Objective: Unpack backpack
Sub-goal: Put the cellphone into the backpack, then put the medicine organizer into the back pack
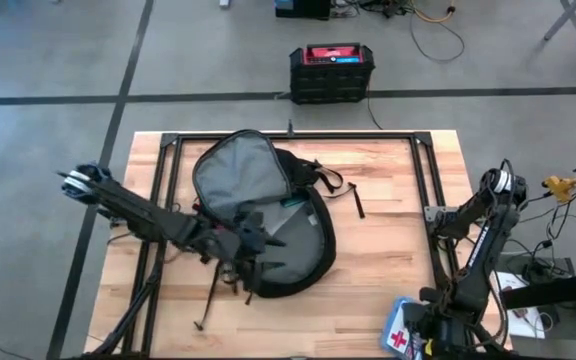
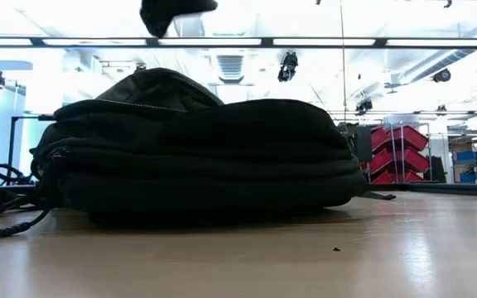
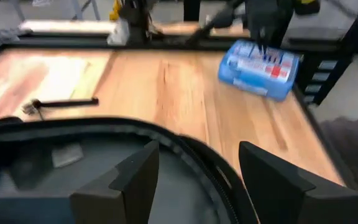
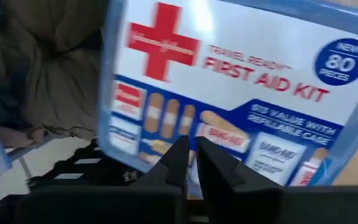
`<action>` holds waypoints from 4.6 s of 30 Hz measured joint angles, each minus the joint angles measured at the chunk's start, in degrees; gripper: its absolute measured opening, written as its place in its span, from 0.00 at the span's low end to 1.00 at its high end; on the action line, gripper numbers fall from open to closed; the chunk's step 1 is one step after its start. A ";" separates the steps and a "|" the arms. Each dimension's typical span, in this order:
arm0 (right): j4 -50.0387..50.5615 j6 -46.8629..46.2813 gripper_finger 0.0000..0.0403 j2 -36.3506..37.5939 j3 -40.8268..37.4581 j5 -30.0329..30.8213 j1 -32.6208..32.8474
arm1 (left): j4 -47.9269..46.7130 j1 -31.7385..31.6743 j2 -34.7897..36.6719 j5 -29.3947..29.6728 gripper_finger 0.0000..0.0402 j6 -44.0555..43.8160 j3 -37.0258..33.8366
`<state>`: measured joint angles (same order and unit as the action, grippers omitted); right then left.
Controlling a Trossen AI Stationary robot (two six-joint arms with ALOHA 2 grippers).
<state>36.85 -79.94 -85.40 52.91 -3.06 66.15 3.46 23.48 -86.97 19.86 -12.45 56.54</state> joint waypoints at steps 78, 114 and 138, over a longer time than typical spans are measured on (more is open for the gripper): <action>29.54 43.64 0.77 -29.87 15.74 38.97 -3.69 | -7.34 -7.17 -41.75 -11.83 0.40 8.92 27.40; 26.44 55.74 0.76 -25.46 16.33 41.48 -6.59 | -6.45 -6.44 -42.17 -17.45 0.39 4.97 26.90; 17.22 70.36 0.75 -25.73 13.47 48.49 -9.09 | -4.36 -6.62 -42.47 -16.11 0.39 7.44 26.24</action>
<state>54.08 -9.58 -111.13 66.38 45.43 57.06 -0.90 16.86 -129.45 3.75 -5.02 82.78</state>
